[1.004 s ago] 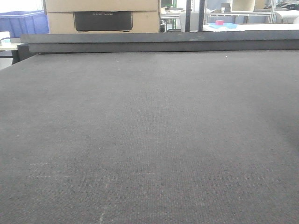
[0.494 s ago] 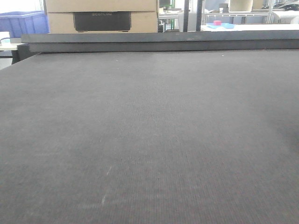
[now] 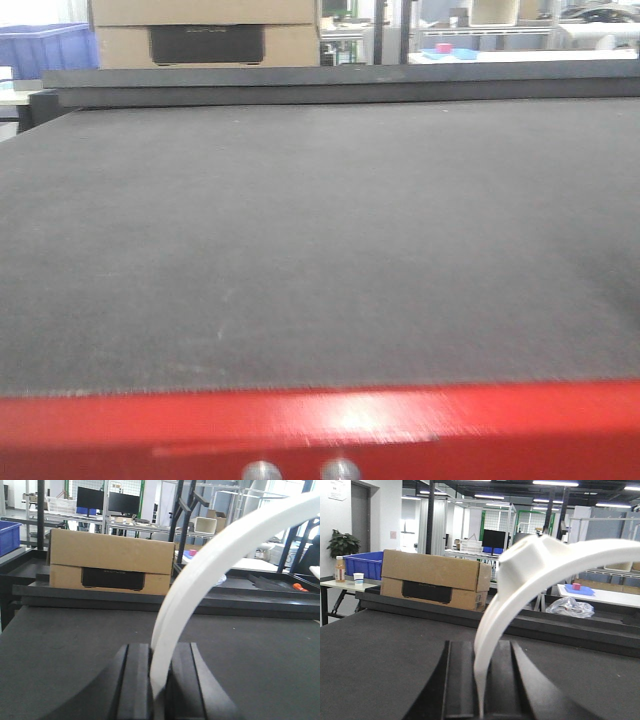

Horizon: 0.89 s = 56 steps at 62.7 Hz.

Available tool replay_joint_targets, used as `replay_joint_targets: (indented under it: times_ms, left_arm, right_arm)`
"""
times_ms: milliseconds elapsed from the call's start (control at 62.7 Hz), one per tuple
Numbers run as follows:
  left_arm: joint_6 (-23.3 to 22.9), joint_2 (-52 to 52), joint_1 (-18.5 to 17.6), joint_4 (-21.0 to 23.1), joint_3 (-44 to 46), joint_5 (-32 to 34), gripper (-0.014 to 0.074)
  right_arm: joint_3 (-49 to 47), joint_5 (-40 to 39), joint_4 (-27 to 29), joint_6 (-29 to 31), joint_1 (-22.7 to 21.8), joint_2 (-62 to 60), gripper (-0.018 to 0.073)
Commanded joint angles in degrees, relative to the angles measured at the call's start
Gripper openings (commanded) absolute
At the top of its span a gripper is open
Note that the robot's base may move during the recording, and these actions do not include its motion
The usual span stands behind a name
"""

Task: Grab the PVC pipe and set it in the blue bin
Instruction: 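Drive the base past the red-framed table toward the office chair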

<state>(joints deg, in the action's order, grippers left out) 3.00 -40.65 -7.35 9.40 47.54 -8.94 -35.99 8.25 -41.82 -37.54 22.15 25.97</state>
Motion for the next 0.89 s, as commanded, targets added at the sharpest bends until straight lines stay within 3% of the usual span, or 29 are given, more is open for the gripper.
replay_joint_targets:
  times_ms: [0, 877]
  left_arm:
    - [-0.2, 0.3, 0.3, 0.4, -0.1, 1.3, -0.0111]
    - [-0.2, 0.3, 0.3, 0.4, -0.1, 1.3, -0.0111]
  right_arm:
    - [0.2, -1.0, -0.5, 0.2, 0.1, -0.4, -0.0165]
    - [0.2, -1.0, -0.5, 0.2, 0.1, -0.4, -0.0165]
